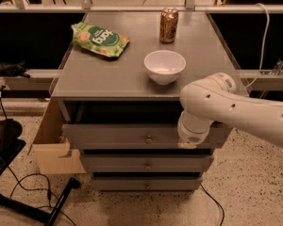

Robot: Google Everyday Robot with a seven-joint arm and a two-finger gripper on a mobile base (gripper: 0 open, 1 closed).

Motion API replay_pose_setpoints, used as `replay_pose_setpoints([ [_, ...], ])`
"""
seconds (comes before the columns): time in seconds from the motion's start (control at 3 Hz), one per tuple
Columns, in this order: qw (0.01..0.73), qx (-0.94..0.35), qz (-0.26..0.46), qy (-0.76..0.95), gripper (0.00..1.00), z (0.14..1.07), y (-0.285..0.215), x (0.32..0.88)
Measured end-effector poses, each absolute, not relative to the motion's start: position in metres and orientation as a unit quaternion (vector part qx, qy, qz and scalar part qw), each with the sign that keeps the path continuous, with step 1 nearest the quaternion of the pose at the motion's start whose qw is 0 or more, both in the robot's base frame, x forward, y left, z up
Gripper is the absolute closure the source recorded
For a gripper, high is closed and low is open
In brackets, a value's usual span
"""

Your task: Open top drawer

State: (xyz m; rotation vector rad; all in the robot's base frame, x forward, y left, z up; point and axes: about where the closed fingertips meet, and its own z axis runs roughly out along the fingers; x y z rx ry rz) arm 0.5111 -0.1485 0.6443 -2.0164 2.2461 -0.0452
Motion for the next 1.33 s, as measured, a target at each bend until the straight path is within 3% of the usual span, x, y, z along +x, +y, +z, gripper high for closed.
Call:
replay_pose_setpoints([
  [1.33, 0.056, -0.667, -0.013, 0.743, 1.00, 0.660, -0.152, 0.507],
])
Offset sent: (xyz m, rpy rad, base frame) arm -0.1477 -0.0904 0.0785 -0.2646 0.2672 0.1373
